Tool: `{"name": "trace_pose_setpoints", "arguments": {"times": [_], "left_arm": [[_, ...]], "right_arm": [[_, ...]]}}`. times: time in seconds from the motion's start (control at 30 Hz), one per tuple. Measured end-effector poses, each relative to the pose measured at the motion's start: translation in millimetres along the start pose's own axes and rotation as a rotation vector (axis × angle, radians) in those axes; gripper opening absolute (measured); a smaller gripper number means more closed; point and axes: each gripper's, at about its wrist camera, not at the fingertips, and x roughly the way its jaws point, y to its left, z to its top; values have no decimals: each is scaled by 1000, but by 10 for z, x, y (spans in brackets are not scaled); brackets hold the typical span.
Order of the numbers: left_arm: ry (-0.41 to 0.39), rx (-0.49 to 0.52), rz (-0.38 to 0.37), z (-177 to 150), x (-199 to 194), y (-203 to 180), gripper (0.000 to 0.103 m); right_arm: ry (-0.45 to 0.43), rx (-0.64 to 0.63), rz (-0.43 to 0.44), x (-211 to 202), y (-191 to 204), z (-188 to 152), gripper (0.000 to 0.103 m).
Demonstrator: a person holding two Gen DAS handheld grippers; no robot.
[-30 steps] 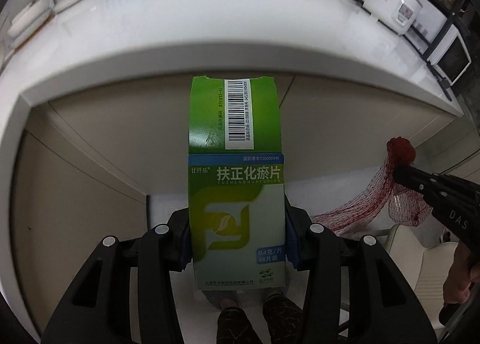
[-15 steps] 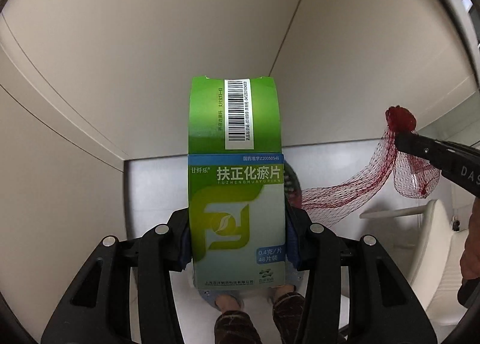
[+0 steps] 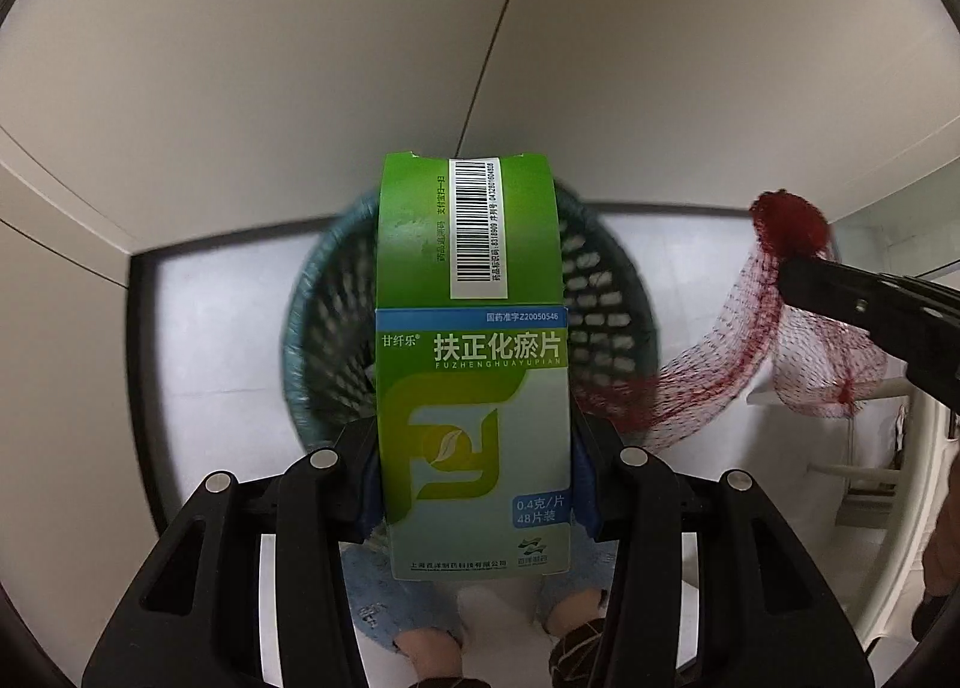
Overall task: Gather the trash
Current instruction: 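Open the left tool to drop the green box while the right tool releases the red mesh bag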
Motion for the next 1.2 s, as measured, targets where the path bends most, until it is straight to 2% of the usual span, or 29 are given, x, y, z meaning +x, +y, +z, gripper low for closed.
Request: {"name": "trace_pose_setpoints", "arguments": {"times": [0.17, 0.37, 0.47, 0.53, 0.7, 0.93, 1.2], "left_arm": [[56, -5, 5, -94, 528, 52, 46], [89, 12, 6, -36, 824, -26, 47], [88, 4, 12, -2, 787, -37, 48], [80, 11, 17, -12, 734, -36, 53], [45, 23, 33, -31, 525, 11, 72], [-5, -18, 42, -89, 184, 250, 93], [6, -43, 69, -139, 122, 521, 97]], "right_arm": [[10, -5, -18, 223, -125, -74, 2], [22, -24, -27, 295, -186, -181, 2], [25, -33, -27, 296, -166, -161, 2], [24, -44, -27, 289, -138, -141, 2], [9, -88, -16, 305, -6, -68, 4], [9, -102, 20, 454, 183, 21, 5], [60, -103, 42, 818, 339, 32, 5]]}}
